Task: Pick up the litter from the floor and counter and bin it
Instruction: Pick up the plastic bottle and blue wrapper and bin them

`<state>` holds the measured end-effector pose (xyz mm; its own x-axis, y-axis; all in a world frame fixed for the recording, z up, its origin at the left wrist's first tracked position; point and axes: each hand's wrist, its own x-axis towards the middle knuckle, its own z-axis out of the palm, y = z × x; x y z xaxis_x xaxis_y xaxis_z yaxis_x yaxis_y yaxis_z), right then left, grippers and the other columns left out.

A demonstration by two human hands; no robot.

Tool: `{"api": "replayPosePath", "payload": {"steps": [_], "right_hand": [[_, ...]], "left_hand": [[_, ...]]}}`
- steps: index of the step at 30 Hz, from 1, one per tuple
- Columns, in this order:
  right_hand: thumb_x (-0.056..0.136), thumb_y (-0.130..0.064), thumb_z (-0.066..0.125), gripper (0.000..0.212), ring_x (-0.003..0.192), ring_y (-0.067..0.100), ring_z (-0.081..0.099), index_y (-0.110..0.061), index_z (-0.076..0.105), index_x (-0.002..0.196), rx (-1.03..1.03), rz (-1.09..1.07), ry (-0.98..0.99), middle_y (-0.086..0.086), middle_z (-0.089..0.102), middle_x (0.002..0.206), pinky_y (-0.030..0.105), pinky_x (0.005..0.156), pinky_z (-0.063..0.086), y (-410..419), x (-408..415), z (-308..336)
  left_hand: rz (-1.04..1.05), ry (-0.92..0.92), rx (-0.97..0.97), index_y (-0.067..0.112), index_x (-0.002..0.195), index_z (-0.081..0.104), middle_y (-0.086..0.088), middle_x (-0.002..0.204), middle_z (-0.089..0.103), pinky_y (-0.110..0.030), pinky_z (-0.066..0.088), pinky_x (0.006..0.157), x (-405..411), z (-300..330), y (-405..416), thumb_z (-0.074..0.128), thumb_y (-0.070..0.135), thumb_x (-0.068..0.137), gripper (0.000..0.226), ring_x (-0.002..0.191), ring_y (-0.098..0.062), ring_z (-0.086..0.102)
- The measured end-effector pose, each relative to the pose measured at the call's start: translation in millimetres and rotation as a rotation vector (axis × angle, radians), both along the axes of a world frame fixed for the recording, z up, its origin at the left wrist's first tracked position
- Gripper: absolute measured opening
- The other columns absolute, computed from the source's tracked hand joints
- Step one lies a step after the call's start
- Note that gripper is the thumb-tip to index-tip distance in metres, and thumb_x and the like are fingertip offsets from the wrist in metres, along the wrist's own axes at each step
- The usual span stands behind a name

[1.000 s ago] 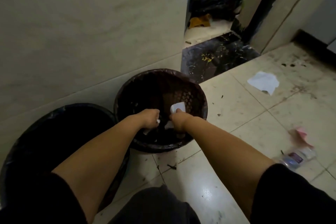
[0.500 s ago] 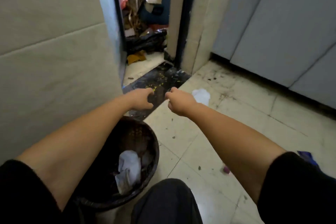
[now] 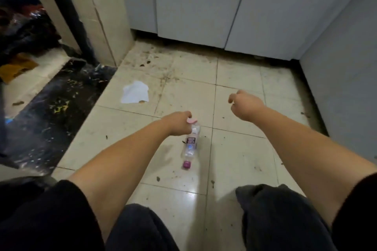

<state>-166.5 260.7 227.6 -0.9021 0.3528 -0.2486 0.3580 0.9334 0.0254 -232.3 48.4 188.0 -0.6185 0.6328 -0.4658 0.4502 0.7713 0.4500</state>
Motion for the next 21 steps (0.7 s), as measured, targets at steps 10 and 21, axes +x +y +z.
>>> {"api": "replayPosePath", "payload": {"steps": [10, 21], "right_hand": [[0.095, -0.017, 0.043, 0.048, 0.125, 0.034, 0.048, -0.017, 0.035, 0.142, -0.196, -0.105, -0.261, 0.014, 0.037, 0.144, 0.041, 0.093, 0.045, 163.8, 17.5, -199.5], [0.092, -0.017, 0.049, 0.052, 0.116, 0.041, 0.041, -0.022, 0.029, 0.140, -0.094, -0.228, -0.103, 0.019, 0.026, 0.141, 0.044, 0.081, 0.043, 273.7, -29.4, -289.0]], "left_hand": [[0.361, 0.001, -0.332, 0.017, 0.142, 0.026, -0.017, 0.130, 0.044, -0.045, 0.044, 0.095, 22.0, -188.3, 86.7, 0.046, 0.046, 0.092, 0.062, 0.118, -0.035, 0.048], [0.602, 0.096, -0.437, 0.023, 0.150, -0.013, -0.018, 0.135, 0.044, -0.042, 0.053, 0.079, 36.7, -246.9, 124.4, 0.052, 0.040, 0.092, 0.089, 0.109, -0.033, 0.056]]}}
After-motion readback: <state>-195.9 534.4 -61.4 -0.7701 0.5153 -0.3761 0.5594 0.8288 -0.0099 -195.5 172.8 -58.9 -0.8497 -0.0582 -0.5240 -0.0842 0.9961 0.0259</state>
